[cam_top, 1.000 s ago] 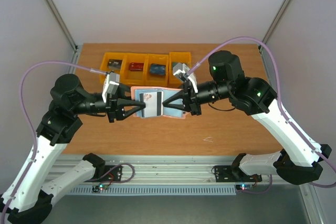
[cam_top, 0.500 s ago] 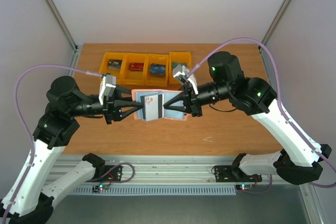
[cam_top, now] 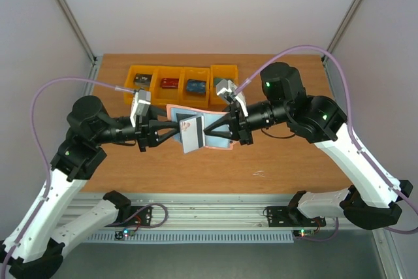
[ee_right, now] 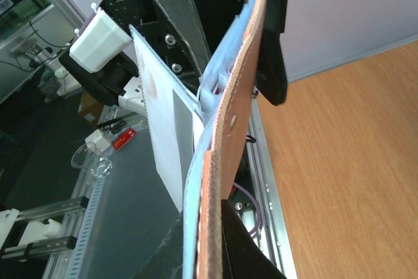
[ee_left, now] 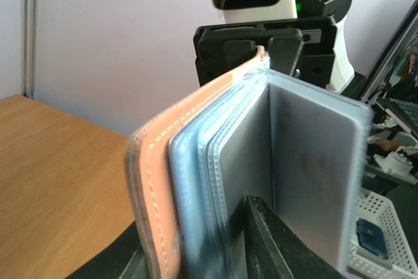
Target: Take the credit cards out of the card holder
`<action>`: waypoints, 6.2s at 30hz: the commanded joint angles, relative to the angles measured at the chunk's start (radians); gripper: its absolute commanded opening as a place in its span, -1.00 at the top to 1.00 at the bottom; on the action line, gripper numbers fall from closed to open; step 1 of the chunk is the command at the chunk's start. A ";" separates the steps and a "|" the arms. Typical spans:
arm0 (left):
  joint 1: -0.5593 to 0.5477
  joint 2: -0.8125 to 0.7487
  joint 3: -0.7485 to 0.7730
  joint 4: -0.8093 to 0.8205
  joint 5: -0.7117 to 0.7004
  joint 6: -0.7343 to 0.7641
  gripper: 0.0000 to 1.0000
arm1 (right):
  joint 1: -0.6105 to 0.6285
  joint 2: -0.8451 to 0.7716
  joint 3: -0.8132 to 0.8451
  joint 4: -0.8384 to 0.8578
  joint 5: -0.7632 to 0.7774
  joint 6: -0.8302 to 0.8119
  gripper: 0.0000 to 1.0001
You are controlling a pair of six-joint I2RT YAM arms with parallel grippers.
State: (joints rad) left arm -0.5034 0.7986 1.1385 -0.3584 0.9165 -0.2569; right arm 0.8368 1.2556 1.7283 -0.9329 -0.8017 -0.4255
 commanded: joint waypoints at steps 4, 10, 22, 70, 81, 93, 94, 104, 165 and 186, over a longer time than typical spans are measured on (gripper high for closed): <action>-0.046 0.027 -0.067 0.217 0.014 -0.112 0.27 | 0.002 0.024 0.041 0.015 -0.027 -0.016 0.98; -0.049 0.031 -0.077 0.265 0.049 -0.118 0.25 | 0.002 0.024 0.029 0.029 -0.015 -0.018 0.98; -0.049 0.027 0.015 -0.287 -0.732 0.606 1.00 | -0.061 -0.073 -0.151 0.109 0.433 0.057 -0.95; 0.031 0.021 -0.034 -0.069 -0.206 0.027 0.99 | -0.040 0.026 -0.236 0.337 0.315 0.209 -0.97; 0.032 0.017 -0.061 -0.040 -0.220 -0.007 1.00 | -0.006 0.070 -0.223 0.379 0.283 0.237 -0.97; 0.033 0.022 -0.063 -0.035 -0.214 -0.016 0.99 | 0.068 0.114 -0.194 0.397 0.521 0.268 -0.97; 0.034 0.021 -0.064 -0.034 -0.214 -0.018 1.00 | 0.067 0.116 -0.194 0.395 0.536 0.275 -0.97; 0.035 0.019 -0.072 -0.009 -0.187 -0.038 0.99 | 0.067 0.076 -0.218 0.369 0.633 0.276 0.02; 0.068 -0.002 -0.136 -0.275 -0.924 0.752 0.99 | 0.027 -0.031 -0.136 0.020 0.857 0.200 0.05; 0.056 0.063 -0.011 -0.397 -0.656 0.500 0.99 | 0.085 0.114 -0.270 0.609 0.271 0.408 0.20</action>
State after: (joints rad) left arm -0.4583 0.8436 1.0828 -0.7151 0.0250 0.6250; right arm 0.9165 1.3529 1.5127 -0.5438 -0.4515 -0.1425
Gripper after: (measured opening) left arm 0.098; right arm 0.412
